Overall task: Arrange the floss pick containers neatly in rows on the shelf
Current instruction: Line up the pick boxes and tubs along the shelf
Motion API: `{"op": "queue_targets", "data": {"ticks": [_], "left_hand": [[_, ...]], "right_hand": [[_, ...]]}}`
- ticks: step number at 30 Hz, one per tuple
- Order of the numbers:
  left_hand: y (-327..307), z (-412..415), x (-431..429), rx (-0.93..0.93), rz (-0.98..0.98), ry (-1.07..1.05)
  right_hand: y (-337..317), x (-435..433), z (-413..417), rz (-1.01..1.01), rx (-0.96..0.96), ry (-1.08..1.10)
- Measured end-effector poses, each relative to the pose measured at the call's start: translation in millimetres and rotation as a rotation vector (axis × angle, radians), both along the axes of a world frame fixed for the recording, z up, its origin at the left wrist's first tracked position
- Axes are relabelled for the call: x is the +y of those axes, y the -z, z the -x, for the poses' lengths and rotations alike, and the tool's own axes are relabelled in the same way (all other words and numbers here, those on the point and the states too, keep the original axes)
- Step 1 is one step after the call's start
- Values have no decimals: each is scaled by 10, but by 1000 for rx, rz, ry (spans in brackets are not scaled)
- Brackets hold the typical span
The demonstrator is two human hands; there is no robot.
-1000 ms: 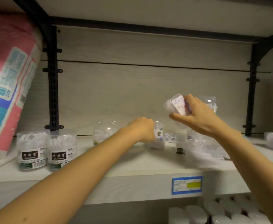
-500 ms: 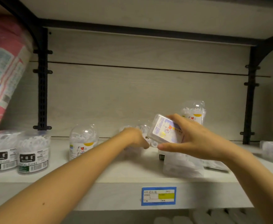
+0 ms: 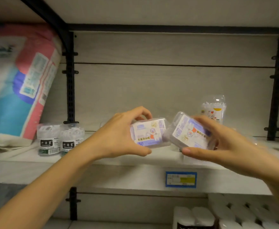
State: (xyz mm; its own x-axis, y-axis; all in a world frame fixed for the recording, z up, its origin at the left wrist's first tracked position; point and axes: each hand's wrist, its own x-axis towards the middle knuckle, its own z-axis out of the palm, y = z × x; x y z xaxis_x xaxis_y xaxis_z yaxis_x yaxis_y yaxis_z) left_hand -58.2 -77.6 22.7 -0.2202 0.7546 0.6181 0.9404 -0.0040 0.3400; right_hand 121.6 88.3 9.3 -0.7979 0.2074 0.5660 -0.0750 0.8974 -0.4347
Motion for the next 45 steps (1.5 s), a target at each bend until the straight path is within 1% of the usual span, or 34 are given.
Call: {"op": "queue_targets", "data": {"ticks": [2, 5, 7, 11, 12, 13, 15, 17, 19, 23, 27, 30, 32, 34, 36, 38, 40, 45], "left_hand": [[41, 7, -62, -70, 29, 74], [100, 30, -83, -184, 49, 165], [132, 35, -96, -231, 55, 205], [218, 15, -63, -290, -9, 237], [232, -20, -32, -299, -15, 260], [241, -62, 4, -308, -16, 282], [255, -172, 97, -308, -12, 316], [256, -292, 205, -288, -26, 336], [243, -405, 304, -253, -46, 332], [220, -715, 573, -186, -119, 300], [223, -1124, 988, -132, -152, 247], [226, -1451, 1317, -138, -160, 238], [214, -1628, 1539, -155, -161, 231], [193, -1771, 1756, -191, -122, 232], [174, -1883, 1952, -258, -76, 268], [153, -1961, 2118, -327, -58, 295], [131, -2018, 2269, -339, -34, 287], [110, -2043, 2572, -340, 10, 243]], "right_hand": [[65, -116, 23, 48, -10, 0], [145, -236, 32, 192, -7, -13], [206, -298, 14, 380, 55, -56], [326, -321, -138, 864, 229, -229], [351, -313, -199, 930, 263, -255], [375, -287, -263, 955, 276, -265], [428, -245, -392, 904, 275, -219], [481, -152, -540, 821, 290, -125], [513, -44, -694, 810, 320, -76], [570, 270, -1105, 843, 339, -102], [583, 739, -1543, 755, 274, -106], [484, 1176, -1851, 618, 225, -51], [367, 1491, -2021, 511, 235, 0], [237, 1821, -2154, 448, 274, 56], [116, 2135, -2239, 415, 273, 99], [25, 2404, -2279, 423, 205, 119], [-26, 2614, -2278, 401, 101, 168], [-74, 2914, -2195, 212, -143, 320]]}}
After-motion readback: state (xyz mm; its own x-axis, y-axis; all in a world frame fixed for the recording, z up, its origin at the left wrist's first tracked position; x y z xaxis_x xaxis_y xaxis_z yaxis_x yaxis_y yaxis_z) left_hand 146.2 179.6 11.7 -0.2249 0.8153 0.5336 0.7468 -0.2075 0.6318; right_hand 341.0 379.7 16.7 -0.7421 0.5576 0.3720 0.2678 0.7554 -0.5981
